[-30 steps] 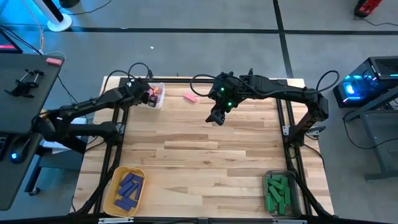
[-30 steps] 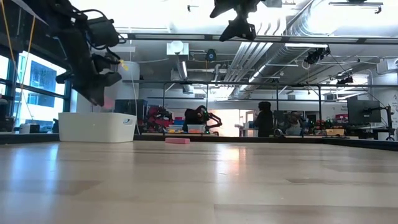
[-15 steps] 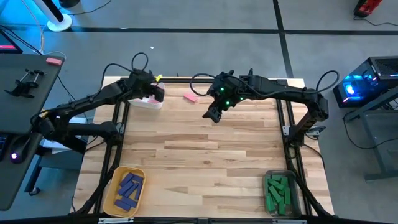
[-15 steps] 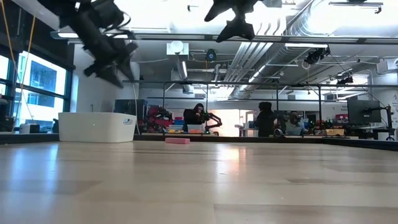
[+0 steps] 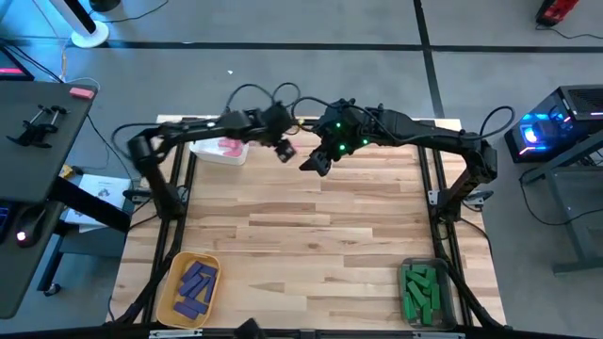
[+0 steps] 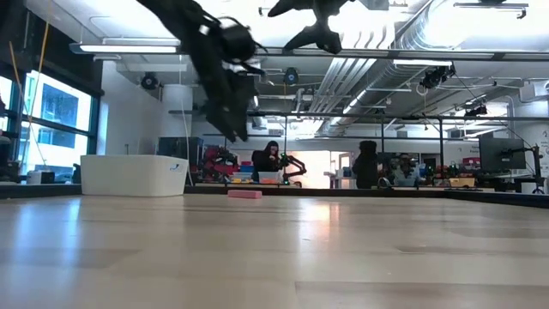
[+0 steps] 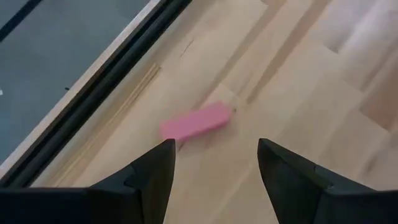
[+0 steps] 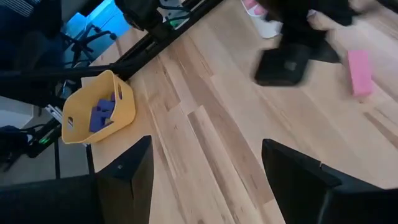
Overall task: Sort blocks
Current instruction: Put the pink block into the white bin
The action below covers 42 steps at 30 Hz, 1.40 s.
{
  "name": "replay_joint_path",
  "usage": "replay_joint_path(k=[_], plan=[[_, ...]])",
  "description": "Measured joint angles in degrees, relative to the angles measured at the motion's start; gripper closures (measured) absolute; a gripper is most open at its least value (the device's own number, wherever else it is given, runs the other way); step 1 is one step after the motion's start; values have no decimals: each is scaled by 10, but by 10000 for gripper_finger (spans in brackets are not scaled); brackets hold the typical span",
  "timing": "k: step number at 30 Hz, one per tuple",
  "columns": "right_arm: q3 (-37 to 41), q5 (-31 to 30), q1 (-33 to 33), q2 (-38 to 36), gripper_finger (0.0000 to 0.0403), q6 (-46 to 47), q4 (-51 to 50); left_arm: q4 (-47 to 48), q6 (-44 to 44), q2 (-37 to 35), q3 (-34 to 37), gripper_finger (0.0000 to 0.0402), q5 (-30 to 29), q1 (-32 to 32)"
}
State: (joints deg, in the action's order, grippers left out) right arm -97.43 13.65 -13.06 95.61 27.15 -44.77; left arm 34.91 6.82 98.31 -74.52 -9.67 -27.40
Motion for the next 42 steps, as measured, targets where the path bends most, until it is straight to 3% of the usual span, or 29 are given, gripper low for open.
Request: replay_joint_path(k=[8,14,20,23,27,34,42], plan=[[0,0,26,0,171,3,0,94,-75,136,-124,205,44,-7],[0,0,35,0,171,0,0,106,-114,175,-131,205,87,-15],[0,-9,35,0,171,13,0,104,-118,182,-131,210,75,-23],[0,-12,35,0,171,15,1,102,-102,182,-130,253,64,-31],[0,-11,35,0,171,16,5,83,-62,182,-123,379,70,-52],[0,-18,35,0,171,26,13,67,11,184,-73,399,69,-76],[0,-21,35,0,171,26,30,15,24,171,-59,401,79,-66]])
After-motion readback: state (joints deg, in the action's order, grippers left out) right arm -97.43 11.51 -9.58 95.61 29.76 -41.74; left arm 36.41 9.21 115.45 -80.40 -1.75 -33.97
